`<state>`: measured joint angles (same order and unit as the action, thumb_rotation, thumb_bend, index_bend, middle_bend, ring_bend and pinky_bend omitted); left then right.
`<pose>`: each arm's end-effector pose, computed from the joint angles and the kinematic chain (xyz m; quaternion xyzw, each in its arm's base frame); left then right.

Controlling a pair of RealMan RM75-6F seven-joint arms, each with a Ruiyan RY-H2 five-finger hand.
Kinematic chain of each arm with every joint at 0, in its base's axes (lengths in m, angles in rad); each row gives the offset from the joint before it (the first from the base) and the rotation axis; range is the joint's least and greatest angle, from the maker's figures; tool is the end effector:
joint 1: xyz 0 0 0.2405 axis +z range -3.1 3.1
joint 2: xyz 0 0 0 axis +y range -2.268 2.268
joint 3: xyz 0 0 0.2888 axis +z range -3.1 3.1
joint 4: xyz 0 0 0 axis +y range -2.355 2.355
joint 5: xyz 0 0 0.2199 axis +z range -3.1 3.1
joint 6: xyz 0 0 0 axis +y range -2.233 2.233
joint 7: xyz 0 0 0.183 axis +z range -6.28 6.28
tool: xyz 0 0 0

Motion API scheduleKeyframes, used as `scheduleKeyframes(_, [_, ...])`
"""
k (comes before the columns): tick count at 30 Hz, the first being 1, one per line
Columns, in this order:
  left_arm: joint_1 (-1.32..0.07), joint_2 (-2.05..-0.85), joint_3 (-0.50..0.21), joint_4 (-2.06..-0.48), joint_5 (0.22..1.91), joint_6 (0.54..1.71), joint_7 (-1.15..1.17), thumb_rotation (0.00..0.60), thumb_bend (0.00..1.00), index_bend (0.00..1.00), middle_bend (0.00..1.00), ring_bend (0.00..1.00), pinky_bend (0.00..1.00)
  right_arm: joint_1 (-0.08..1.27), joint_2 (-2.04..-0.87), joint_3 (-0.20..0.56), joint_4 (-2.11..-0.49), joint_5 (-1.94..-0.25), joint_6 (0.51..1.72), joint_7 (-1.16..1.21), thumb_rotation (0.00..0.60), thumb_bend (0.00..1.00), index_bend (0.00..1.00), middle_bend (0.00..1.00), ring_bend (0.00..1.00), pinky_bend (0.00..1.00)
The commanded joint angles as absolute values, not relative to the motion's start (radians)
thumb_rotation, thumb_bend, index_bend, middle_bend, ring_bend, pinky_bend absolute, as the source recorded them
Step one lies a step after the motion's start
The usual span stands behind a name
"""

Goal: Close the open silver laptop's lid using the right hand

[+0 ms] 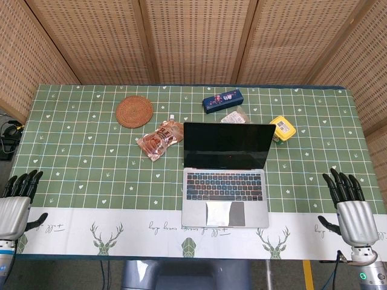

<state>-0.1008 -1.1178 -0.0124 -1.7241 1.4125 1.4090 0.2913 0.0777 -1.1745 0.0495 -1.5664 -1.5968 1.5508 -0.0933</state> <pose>-0.3394 0.2167 0.1390 -0.6360 -0.3796 -0.2898 0.6062 -0.3296 -0.2200 0.1529 0.6214 -0.3245 0.3993 0.5909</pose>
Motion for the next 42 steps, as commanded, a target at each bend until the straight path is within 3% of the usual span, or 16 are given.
scheduleKeyframes(1, [-0.101, -1.117, -0.012, -1.725, 1.411, 1.407, 0.293, 0.600, 0.22, 0.00, 0.00, 0.00, 0.00, 0.078, -1.175, 0.049, -1.567, -1.596, 1.548, -0.095, 0.600, 0.18, 0.07, 0.00, 0.00, 0.00])
scheduleKeyframes(31, [-0.098, -1.107, -0.017, -1.728, 1.419, 1.426, 0.275, 0.600, 0.22, 0.00, 0.00, 0.00, 0.00, 0.095, -1.187, 0.044, -1.572, -1.606, 1.521, -0.094, 0.600, 0.20, 0.08, 0.00, 0.00, 0.01])
scheduleKeyframes(34, [-0.098, -1.106, -0.018, -1.727, 1.417, 1.427, 0.273, 0.600, 0.22, 0.00, 0.00, 0.00, 0.00, 0.102, -1.186, 0.050, -1.578, -1.602, 1.514, -0.091, 0.600, 0.27, 0.08, 0.00, 0.00, 0.01])
scheduleKeyframes(42, [-0.102, -1.107, -0.022, -1.721, 1.409, 1.418, 0.268, 0.600, 0.22, 0.00, 0.00, 0.00, 0.00, 0.196, -1.136, 0.130, -1.702, -1.536, 1.408, -0.151, 0.600, 0.62, 0.16, 0.01, 0.00, 0.04])
